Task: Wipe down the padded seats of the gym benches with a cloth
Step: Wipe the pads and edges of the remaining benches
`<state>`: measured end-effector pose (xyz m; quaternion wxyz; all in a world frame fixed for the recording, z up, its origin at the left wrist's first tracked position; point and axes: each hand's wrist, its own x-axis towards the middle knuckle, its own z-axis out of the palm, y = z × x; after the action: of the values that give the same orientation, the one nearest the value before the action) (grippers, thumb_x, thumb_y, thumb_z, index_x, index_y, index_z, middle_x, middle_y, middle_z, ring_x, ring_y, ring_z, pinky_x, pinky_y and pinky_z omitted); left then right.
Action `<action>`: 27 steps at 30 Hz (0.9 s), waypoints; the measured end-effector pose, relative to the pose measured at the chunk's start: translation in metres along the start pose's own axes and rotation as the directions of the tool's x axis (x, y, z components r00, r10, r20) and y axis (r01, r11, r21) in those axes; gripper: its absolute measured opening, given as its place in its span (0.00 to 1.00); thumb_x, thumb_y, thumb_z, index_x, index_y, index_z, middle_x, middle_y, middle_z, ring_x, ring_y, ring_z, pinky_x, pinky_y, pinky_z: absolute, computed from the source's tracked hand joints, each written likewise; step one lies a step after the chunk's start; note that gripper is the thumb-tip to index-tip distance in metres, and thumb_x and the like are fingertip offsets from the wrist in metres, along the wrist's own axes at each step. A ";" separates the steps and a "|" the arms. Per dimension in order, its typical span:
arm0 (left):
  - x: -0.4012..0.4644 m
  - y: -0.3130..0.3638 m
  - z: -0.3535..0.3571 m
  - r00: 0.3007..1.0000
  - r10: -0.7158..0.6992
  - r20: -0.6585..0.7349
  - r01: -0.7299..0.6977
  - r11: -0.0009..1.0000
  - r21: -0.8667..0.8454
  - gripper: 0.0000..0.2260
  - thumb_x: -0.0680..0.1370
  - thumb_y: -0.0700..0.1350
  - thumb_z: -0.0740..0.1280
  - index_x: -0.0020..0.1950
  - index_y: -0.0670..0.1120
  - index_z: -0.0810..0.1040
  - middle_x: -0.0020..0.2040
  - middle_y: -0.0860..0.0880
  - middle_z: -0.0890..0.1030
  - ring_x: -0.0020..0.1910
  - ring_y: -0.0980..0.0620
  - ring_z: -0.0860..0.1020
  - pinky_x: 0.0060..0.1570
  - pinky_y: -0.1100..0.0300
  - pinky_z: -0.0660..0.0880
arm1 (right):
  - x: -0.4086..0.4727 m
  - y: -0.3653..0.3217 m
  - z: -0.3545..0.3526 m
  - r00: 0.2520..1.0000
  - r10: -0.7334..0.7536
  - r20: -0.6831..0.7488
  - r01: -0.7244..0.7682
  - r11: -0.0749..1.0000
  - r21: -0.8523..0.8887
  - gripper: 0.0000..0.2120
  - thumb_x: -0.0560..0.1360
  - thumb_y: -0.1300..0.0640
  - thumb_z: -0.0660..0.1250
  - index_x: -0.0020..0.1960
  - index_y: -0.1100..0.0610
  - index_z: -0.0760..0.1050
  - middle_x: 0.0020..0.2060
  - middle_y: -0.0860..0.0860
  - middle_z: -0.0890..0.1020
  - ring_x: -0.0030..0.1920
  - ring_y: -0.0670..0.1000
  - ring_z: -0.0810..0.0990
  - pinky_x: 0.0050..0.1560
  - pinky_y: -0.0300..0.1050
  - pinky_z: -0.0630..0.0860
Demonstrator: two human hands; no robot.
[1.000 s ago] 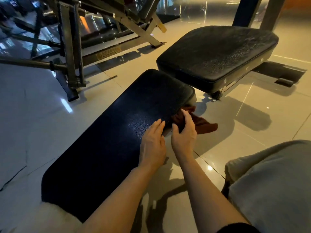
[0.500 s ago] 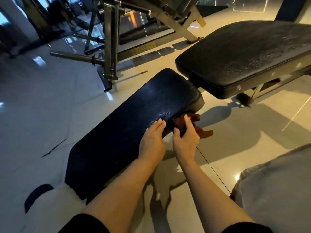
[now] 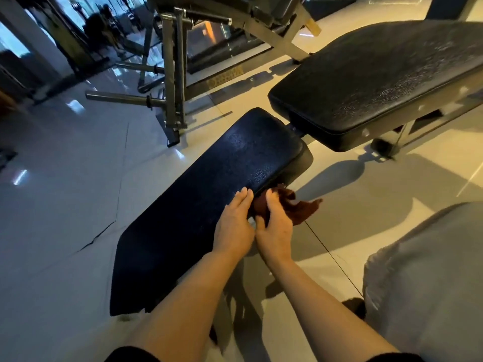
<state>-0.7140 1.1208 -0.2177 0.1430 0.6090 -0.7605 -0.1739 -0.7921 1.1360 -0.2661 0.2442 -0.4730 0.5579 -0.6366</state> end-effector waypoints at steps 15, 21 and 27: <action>0.016 0.009 0.006 0.989 -0.086 -0.124 0.080 0.995 -0.057 0.26 0.79 0.36 0.61 0.76 0.49 0.63 0.74 0.50 0.65 0.74 0.48 0.62 0.71 0.48 0.64 | 0.006 0.031 -0.018 0.989 -0.058 0.136 0.078 0.987 -0.144 0.24 0.72 0.70 0.67 0.65 0.54 0.73 0.62 0.47 0.77 0.64 0.33 0.68 0.69 0.31 0.61; 0.012 0.028 0.012 0.975 -0.167 -0.150 0.157 0.985 -0.074 0.28 0.78 0.34 0.61 0.77 0.48 0.60 0.77 0.51 0.60 0.77 0.50 0.57 0.73 0.49 0.60 | -0.002 0.027 -0.032 0.994 -0.107 -0.037 0.102 0.988 -0.120 0.20 0.71 0.72 0.66 0.60 0.57 0.77 0.55 0.49 0.79 0.59 0.46 0.75 0.63 0.48 0.72; 0.004 0.029 0.023 0.966 -0.173 -0.190 0.147 0.979 -0.144 0.29 0.79 0.31 0.58 0.77 0.49 0.60 0.78 0.52 0.58 0.77 0.54 0.53 0.75 0.51 0.56 | 0.057 0.013 -0.031 0.951 -0.216 -0.221 0.168 0.961 -0.219 0.16 0.70 0.68 0.68 0.58 0.59 0.79 0.56 0.58 0.75 0.59 0.54 0.72 0.62 0.37 0.66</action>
<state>-0.7502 1.1245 -0.2258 0.2439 0.6724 -0.6775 -0.1712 -0.8468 1.0996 -0.2573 0.0626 -0.4659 0.5952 -0.6517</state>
